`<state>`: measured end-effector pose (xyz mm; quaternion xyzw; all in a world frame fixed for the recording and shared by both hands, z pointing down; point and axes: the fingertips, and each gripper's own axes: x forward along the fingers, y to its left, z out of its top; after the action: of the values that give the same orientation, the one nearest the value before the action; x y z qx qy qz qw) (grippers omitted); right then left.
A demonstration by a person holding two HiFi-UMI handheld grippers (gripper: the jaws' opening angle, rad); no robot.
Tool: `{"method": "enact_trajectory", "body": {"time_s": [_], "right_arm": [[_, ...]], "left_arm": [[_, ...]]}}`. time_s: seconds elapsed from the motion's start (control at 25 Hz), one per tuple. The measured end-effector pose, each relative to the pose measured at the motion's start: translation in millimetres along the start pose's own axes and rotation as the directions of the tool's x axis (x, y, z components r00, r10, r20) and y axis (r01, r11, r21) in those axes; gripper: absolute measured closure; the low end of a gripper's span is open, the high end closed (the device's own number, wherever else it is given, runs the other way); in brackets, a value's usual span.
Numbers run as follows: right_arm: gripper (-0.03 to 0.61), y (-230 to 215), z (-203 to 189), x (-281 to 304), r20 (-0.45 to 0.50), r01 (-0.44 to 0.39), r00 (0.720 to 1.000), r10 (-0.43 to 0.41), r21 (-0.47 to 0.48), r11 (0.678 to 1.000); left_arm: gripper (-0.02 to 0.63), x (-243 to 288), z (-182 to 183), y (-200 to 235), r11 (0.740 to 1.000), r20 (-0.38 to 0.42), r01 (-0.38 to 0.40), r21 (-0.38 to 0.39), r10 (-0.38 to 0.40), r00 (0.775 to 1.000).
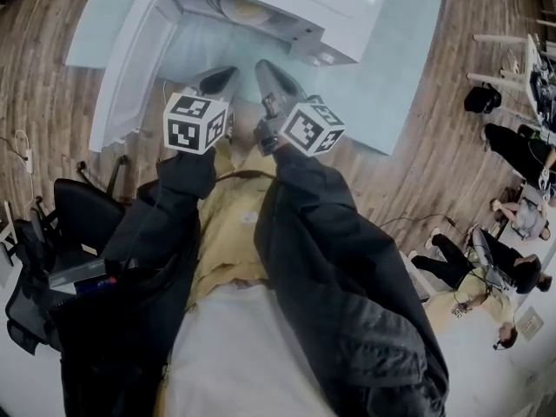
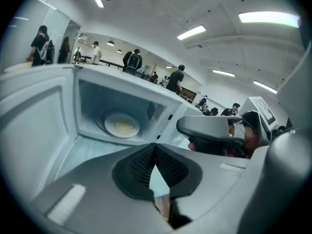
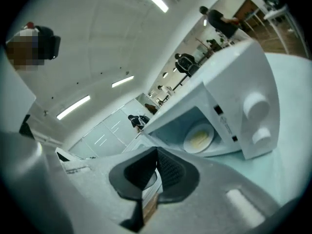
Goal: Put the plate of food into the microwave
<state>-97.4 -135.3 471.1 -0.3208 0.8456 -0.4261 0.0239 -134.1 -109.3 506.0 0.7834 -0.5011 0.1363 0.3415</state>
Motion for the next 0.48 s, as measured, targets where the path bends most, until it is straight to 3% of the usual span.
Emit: {"method": "enact_trajectory", "body": {"time_s": [0.12, 0.24, 0.48], "right_arm": [[0.583, 23.2, 27.1, -21.9, 0.020, -0.007, 1.000, 0.010, -0.136, 0.991], [0.583, 35.5, 52.4, -40.8, 0.049, 0.027, 0.999, -0.014, -0.262, 0.965], [0.583, 49.1, 99.3, -87.6, 0.167, 0.165, 0.981, -0.097, -0.462, 0.872]], "left_arm": [[0.618, -7.3, 30.6, -28.0, 0.998, 0.061, 0.020, 0.064, -0.024, 0.998], [0.618, -9.2, 55.0, -53.7, 0.983, 0.098, 0.018, 0.181, -0.036, 0.995], [0.618, -8.9, 97.4, -102.2, 0.962, 0.175, 0.043, 0.269, -0.092, 0.980]]}}
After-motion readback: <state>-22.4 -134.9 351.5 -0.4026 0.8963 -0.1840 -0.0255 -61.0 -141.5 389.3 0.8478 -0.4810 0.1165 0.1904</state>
